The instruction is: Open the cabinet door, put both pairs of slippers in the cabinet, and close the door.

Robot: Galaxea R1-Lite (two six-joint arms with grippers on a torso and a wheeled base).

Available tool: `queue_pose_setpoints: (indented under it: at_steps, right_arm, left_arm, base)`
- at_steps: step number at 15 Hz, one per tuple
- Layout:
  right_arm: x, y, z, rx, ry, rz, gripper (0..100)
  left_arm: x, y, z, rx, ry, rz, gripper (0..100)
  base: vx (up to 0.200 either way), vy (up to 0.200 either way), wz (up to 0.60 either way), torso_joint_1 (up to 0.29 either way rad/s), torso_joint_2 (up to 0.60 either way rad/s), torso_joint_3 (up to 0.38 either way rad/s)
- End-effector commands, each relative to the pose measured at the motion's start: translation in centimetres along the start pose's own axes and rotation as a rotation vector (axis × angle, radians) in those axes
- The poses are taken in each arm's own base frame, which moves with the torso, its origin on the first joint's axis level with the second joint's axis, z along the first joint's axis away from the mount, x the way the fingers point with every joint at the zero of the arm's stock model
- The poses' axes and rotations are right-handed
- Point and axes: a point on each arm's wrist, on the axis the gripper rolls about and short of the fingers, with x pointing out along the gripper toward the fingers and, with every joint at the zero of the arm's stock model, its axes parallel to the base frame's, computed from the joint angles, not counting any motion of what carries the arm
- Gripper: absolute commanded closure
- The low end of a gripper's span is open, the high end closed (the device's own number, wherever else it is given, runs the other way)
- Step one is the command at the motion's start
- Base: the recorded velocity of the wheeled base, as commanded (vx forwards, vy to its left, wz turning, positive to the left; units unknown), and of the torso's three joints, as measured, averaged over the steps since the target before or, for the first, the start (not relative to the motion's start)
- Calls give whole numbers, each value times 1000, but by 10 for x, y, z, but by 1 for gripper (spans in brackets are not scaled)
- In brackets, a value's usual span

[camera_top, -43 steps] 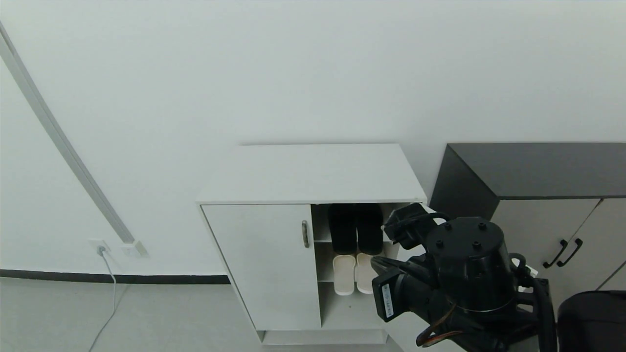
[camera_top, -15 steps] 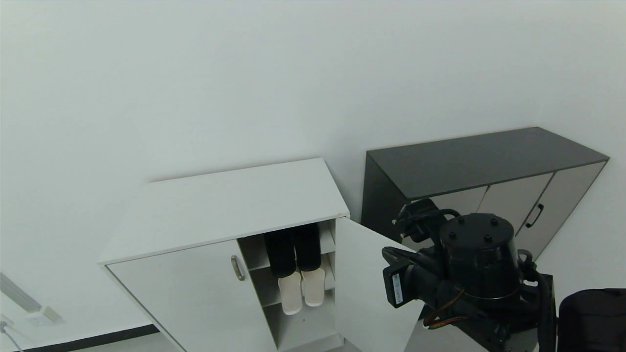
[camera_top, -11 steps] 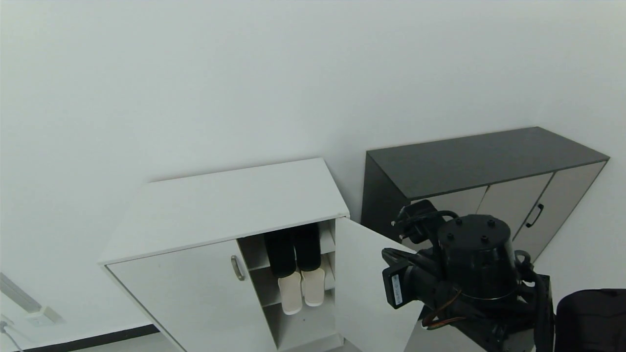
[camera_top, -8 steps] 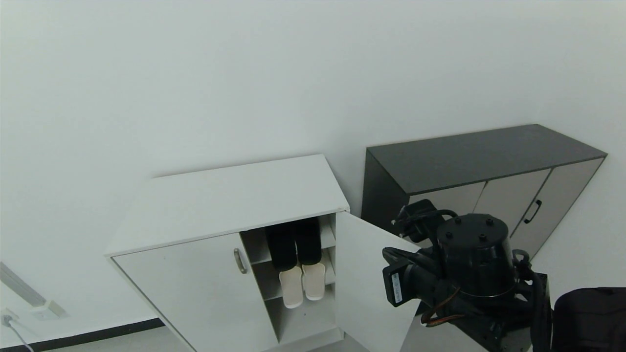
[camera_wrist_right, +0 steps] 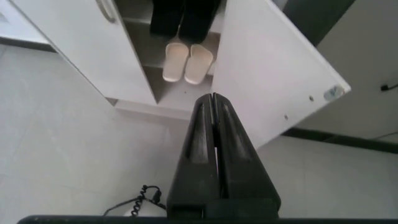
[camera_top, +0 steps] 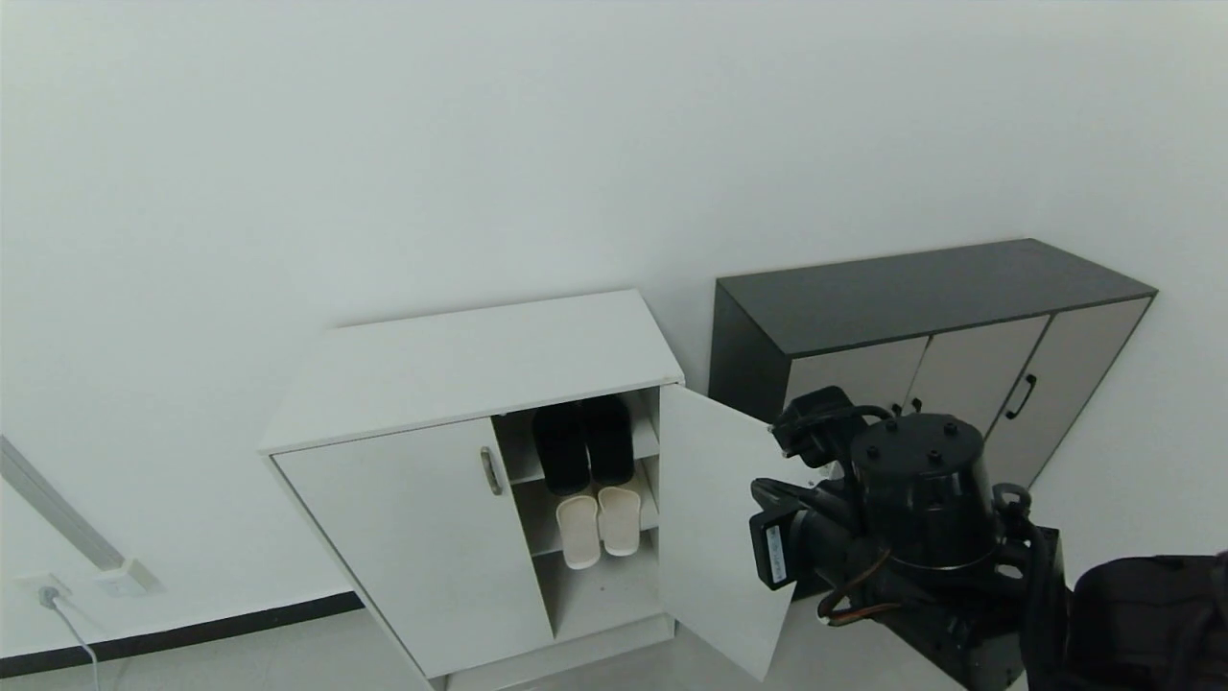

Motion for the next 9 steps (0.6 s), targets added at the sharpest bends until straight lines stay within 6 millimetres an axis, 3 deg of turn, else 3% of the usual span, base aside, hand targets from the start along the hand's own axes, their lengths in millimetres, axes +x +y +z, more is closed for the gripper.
queue_pose_setpoints:
  at_steps: [1,9]
  right_arm:
    - [9,-5,-2,-11,13,-26,100]
    - [54,-57,53,46,-39,-154,100]
  left_arm:
    - [0,0,0,-1,0,1,100]
    - [0,0,0,-1,0,1,100]
  base:
    - [0,0,0,0,0,0]
    - [0,0,0,0,0,0]
